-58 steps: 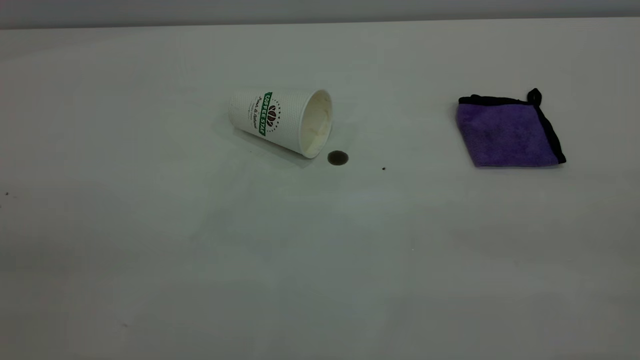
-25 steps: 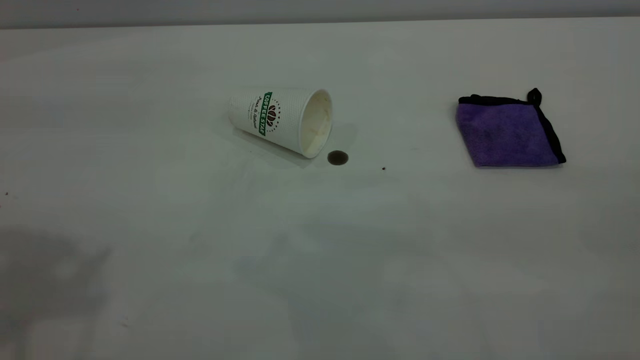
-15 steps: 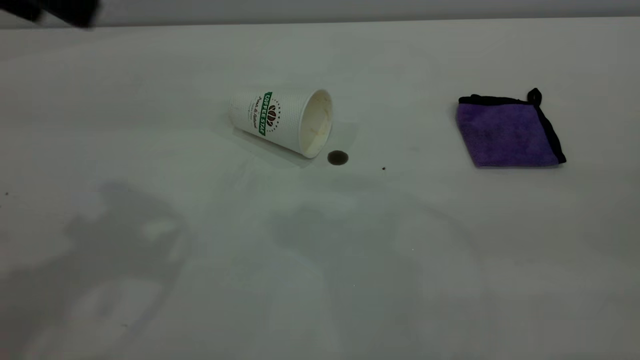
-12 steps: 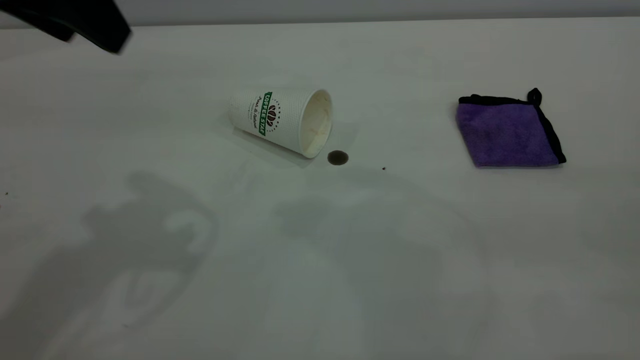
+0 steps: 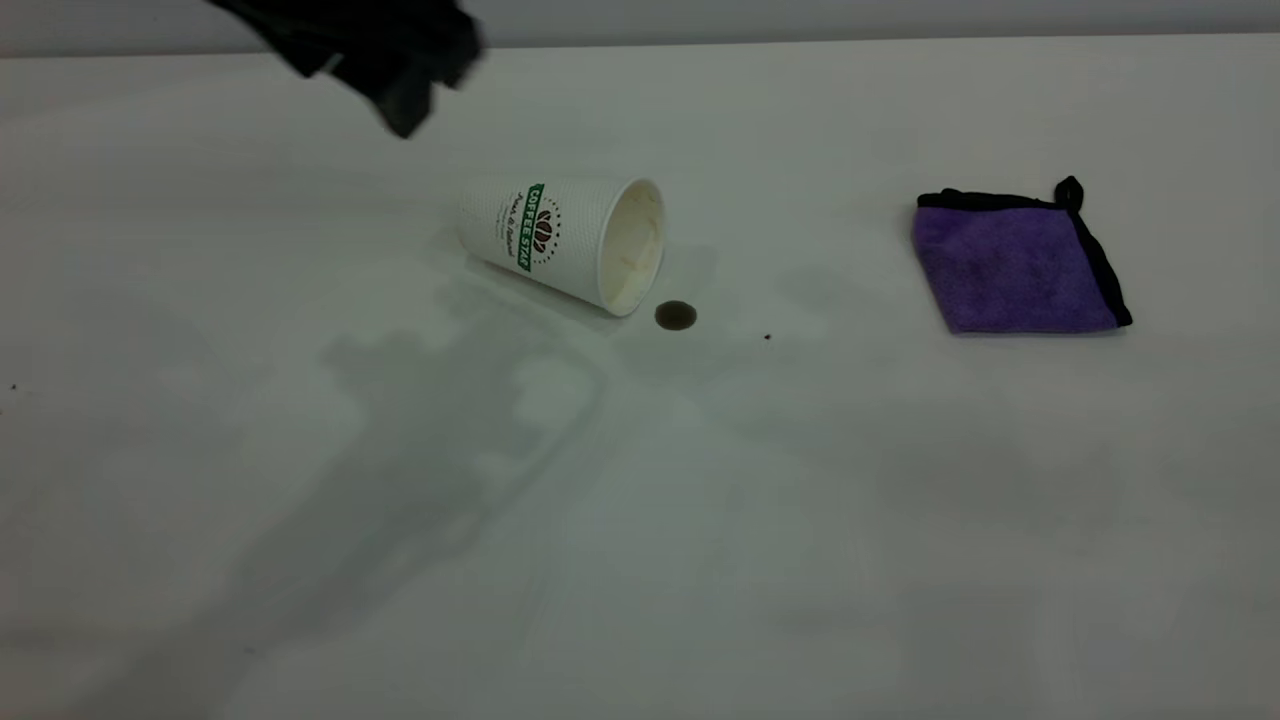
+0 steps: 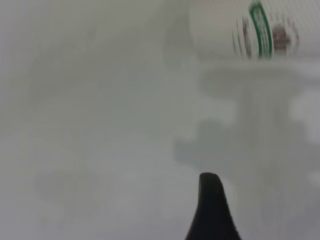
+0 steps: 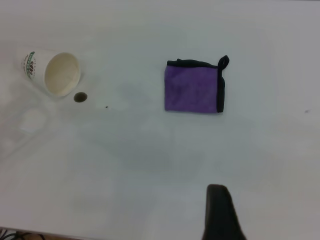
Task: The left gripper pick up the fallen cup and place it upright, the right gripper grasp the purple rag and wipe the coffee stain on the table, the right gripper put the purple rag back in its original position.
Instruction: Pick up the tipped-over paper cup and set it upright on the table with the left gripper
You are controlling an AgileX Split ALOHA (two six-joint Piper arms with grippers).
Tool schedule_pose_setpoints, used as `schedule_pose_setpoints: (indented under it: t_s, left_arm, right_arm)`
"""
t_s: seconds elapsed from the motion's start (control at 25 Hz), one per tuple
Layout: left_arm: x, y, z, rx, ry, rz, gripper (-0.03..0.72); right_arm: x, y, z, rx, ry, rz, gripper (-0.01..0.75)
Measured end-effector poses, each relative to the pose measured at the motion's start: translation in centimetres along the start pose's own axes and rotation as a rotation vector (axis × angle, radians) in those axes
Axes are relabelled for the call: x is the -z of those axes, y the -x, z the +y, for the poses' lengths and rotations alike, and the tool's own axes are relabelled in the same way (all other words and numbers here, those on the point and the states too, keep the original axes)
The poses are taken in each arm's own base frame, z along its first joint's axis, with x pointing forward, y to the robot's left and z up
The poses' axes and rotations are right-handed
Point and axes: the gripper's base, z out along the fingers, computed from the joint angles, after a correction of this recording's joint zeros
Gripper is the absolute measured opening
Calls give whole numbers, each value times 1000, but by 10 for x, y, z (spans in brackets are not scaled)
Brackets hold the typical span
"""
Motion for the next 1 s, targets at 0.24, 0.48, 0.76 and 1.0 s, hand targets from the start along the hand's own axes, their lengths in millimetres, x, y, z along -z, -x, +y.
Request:
schedule_pose_setpoints:
  t_s: [0.24, 0.48, 0.76, 1.0]
  left_arm:
    - [-32, 39, -37, -12, 0, -35, 579]
    - [-71, 69, -63, 15, 3, -41, 579]
    - [-97, 82, -80, -26, 44, -28, 579]
    - [-120, 70, -82, -56, 113, 35, 579]
  right_arm:
    - [0, 0, 0, 0, 0, 0, 524]
    - [0, 0, 0, 0, 0, 0, 524]
    - [0, 0, 0, 0, 0, 0, 524]
    - [0, 0, 0, 0, 0, 0, 524]
